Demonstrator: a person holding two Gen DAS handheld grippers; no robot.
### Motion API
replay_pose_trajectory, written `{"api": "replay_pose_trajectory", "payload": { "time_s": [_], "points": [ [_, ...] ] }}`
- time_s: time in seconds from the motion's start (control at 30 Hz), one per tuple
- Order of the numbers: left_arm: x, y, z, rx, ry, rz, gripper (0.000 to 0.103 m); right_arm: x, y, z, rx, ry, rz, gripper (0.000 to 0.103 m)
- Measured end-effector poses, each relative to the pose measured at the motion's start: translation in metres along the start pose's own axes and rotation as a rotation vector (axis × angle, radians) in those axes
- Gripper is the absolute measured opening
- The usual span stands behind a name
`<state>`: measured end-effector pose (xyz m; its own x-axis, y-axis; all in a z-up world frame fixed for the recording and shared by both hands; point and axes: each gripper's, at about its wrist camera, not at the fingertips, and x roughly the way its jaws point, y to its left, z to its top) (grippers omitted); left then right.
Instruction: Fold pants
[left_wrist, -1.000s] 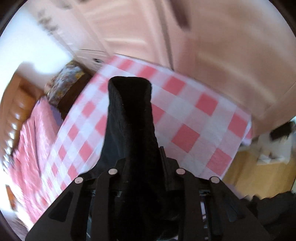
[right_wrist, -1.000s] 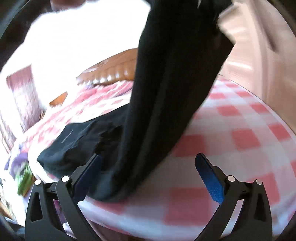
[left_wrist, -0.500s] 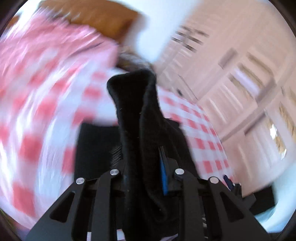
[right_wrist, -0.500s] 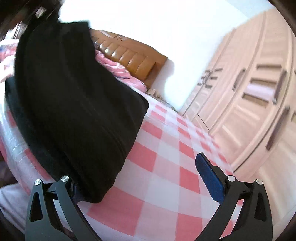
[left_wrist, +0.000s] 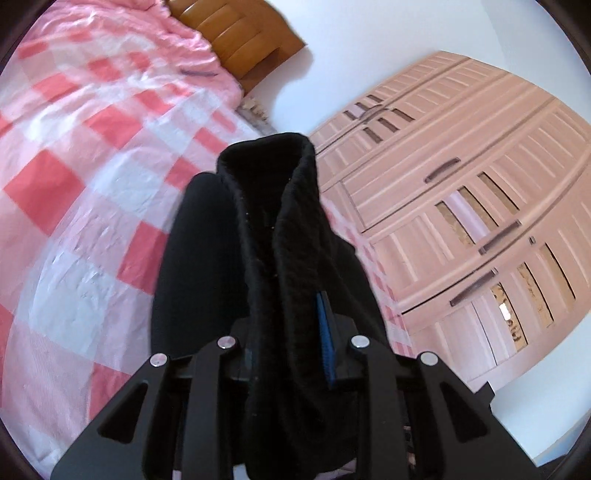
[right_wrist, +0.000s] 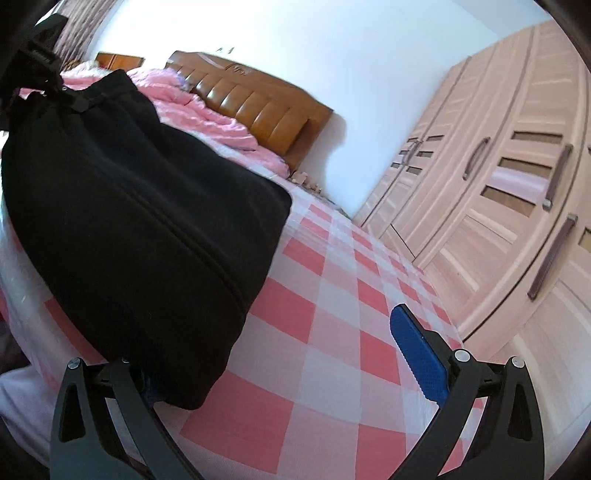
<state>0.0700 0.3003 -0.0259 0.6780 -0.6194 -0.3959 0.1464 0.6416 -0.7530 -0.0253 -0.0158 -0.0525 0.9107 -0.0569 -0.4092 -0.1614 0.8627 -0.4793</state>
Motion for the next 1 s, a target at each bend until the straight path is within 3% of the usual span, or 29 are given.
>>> {"api": "replay_pose_trajectory", "payload": {
  "time_s": [0.13, 0.2, 0.23, 0.3, 0.33, 0.37, 0.43, 0.53, 0.63, 0.67, 0.73, 0.8, 0.87, 0.9, 0.93, 0.97, 1.0],
  "points": [
    [-0.001, 0.007, -0.003, -0.025, 0.012, 0.016, 0.029, 0.000, 0.001, -0.003, 0.008, 0.013, 0.032, 0.098],
    [-0.004, 0.022, -0.008, -0.061, -0.009, 0.108, 0.034, -0.003, 0.000, -0.004, 0.005, 0.003, 0.070, 0.098],
    [-0.008, 0.028, -0.010, -0.081, -0.025, 0.119, 0.038, -0.004, 0.000, -0.005, 0.003, 0.000, 0.088, 0.098],
    [-0.022, 0.035, -0.013, -0.127, -0.064, 0.105, 0.051, -0.011, -0.005, -0.010, 0.005, -0.011, 0.149, 0.098],
    [-0.032, 0.033, -0.013, -0.132, -0.096, 0.133, 0.071, -0.014, -0.008, -0.012, 0.012, -0.013, 0.183, 0.098],
    [-0.042, 0.030, -0.014, -0.127, -0.134, 0.182, 0.082, -0.018, -0.013, -0.015, 0.023, -0.016, 0.246, 0.098],
    [-0.060, 0.010, -0.014, -0.063, -0.192, 0.270, 0.082, -0.030, -0.024, -0.021, 0.047, -0.038, 0.339, 0.098],
    [-0.066, -0.029, -0.014, 0.073, -0.186, 0.323, 0.082, -0.047, -0.050, -0.022, 0.166, -0.090, 0.463, 0.098],
    [-0.040, -0.063, -0.014, 0.190, -0.063, 0.247, 0.082, -0.049, -0.069, -0.009, 0.277, -0.111, 0.517, 0.098],
    [-0.030, -0.067, -0.014, 0.191, -0.021, 0.246, 0.082, -0.048, -0.071, -0.006, 0.284, -0.114, 0.516, 0.098],
    [0.000, -0.061, -0.013, 0.167, 0.075, 0.343, 0.081, -0.045, -0.071, 0.003, 0.289, -0.129, 0.520, 0.098],
    [0.013, -0.049, -0.012, 0.142, 0.102, 0.411, 0.080, -0.041, -0.068, 0.011, 0.287, -0.134, 0.530, 0.098],
    [0.018, -0.043, -0.012, 0.132, 0.113, 0.405, 0.080, -0.034, -0.063, 0.019, 0.282, -0.133, 0.548, 0.098],
    [0.015, -0.041, -0.012, 0.138, 0.119, 0.405, 0.077, -0.032, -0.059, 0.022, 0.279, -0.129, 0.553, 0.098],
    [0.015, -0.041, -0.012, 0.146, 0.130, 0.399, 0.055, -0.030, -0.056, 0.024, 0.277, -0.126, 0.557, 0.098],
    [0.014, -0.042, -0.013, 0.163, 0.132, 0.428, 0.043, -0.026, -0.050, 0.027, 0.271, -0.121, 0.568, 0.098],
    [0.013, -0.043, -0.013, 0.182, 0.127, 0.439, 0.042, -0.022, -0.044, 0.030, 0.260, -0.118, 0.578, 0.098]
  ]
}}
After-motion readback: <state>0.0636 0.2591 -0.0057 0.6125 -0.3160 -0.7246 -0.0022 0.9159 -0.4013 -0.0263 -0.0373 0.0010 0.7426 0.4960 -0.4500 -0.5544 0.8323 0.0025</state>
